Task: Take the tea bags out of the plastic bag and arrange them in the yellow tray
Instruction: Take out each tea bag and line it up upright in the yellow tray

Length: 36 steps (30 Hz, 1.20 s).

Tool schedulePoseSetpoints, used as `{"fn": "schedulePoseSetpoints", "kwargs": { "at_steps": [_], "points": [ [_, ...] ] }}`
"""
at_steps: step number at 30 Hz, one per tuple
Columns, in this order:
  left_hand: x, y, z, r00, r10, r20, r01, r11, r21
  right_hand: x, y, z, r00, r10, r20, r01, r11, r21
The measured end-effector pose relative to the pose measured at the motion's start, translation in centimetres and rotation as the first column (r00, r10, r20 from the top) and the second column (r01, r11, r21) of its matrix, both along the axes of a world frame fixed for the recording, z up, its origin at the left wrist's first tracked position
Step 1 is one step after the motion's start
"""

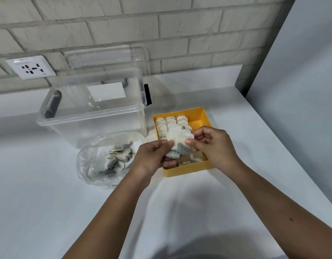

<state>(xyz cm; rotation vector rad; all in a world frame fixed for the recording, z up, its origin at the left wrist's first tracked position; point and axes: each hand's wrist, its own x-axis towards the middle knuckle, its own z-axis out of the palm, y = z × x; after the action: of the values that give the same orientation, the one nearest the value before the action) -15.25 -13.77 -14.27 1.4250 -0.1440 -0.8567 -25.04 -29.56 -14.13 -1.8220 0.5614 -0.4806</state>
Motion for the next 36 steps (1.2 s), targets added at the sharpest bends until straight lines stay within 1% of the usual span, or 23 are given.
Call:
{"fn": "schedulePoseSetpoints", "kwargs": {
  "at_steps": [2,4,8,9,11,14,16,18,21,24,28,36],
  "points": [
    [0.0,-0.1,0.1,1.000,0.008,0.005,-0.008,1.000,0.007,-0.1,-0.2,0.1,1.000,0.008,-0.001,-0.008,0.997,0.079],
    [0.1,-0.2,0.1,1.000,0.021,0.017,-0.022,1.000,0.013,-0.1,-0.6,0.5,1.000,0.030,0.002,-0.030,0.993,0.114],
    [0.4,0.1,0.2,0.998,0.048,0.046,-0.048,0.999,0.015,-0.2,-2.9,2.0,1.000,0.028,0.001,-0.028,0.998,0.062],
    [0.5,0.1,0.2,0.997,0.056,0.051,-0.056,0.998,0.012,-0.3,-3.6,2.3,0.999,0.042,-0.035,-0.040,0.999,0.035],
    [0.6,0.3,0.2,0.996,0.073,0.054,-0.073,0.997,0.000,-0.5,-4.6,2.6,0.977,0.111,-0.184,-0.122,0.992,-0.045],
    [0.5,0.3,0.2,0.995,0.078,0.055,-0.078,0.997,-0.004,-0.6,-5.1,1.9,0.884,0.215,-0.416,-0.283,0.953,-0.108],
    [0.5,0.2,0.0,0.995,0.077,0.064,-0.078,0.997,0.015,-0.4,-5.1,1.2,0.822,0.251,-0.511,-0.357,0.926,-0.121],
    [0.5,0.2,-0.2,0.995,0.074,0.069,-0.077,0.996,0.037,-0.1,-4.9,0.6,0.781,0.278,-0.559,-0.393,0.915,-0.094],
    [0.5,0.1,-0.3,0.995,0.074,0.067,-0.077,0.996,0.053,0.3,-4.8,0.0,0.748,0.277,-0.603,-0.418,0.903,-0.104],
    [0.5,0.1,-0.6,0.995,0.069,0.070,-0.073,0.995,0.063,0.8,-4.6,-0.7,0.736,0.211,-0.643,-0.427,0.882,-0.200],
    [0.6,0.2,-0.8,0.996,0.062,0.067,-0.066,0.996,0.062,1.2,-3.9,-1.2,0.735,0.113,-0.669,-0.438,0.832,-0.341],
    [0.6,0.3,-0.8,0.996,0.070,0.053,-0.073,0.996,0.045,1.4,-3.4,-1.7,0.753,0.068,-0.655,-0.396,0.841,-0.368]
  ]
}}
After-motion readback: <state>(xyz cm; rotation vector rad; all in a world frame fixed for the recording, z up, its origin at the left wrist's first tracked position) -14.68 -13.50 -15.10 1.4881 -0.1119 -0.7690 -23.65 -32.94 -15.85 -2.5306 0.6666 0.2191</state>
